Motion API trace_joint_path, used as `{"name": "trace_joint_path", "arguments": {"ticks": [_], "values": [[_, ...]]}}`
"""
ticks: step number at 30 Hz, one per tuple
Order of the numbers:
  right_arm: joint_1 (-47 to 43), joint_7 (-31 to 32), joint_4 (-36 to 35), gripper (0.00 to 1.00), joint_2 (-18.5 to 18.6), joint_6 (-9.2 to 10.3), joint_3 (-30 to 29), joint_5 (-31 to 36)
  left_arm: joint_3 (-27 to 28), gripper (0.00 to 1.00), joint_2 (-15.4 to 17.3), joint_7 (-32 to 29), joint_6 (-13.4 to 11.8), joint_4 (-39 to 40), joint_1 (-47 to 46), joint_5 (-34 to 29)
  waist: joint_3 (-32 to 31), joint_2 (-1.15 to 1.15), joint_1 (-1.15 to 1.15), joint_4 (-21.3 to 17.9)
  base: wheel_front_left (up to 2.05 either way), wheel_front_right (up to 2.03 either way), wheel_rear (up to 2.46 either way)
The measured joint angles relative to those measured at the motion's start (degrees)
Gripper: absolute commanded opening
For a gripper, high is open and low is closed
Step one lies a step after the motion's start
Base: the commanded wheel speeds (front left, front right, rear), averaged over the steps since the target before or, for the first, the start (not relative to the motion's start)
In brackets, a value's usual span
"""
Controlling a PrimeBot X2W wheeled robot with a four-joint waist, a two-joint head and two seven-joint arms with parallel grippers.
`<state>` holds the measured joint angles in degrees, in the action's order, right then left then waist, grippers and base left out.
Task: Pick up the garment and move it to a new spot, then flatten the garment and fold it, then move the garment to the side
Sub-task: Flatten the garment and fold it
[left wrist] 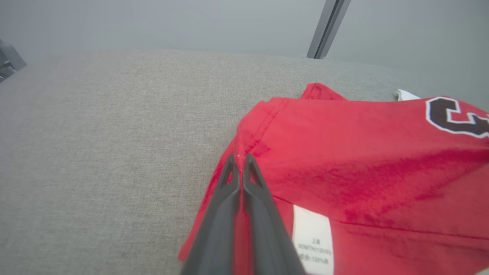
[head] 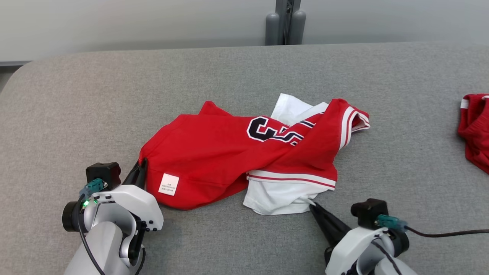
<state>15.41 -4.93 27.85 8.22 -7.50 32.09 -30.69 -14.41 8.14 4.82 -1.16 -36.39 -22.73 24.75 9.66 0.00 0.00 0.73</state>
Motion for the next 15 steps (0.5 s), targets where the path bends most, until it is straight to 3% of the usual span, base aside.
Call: {"name": "trace_joint_path", "arguments": {"ticks": [15], "values": [[-1.99,0.25,-9.06,0.0,2.12,0.0,-10.59,4.82,0.76,0.0,0.22,4.03,-0.43,1.77,0.3,0.97,-1.97,0.0,0.0,-2.25,0.0,0.0,0.0]]}}
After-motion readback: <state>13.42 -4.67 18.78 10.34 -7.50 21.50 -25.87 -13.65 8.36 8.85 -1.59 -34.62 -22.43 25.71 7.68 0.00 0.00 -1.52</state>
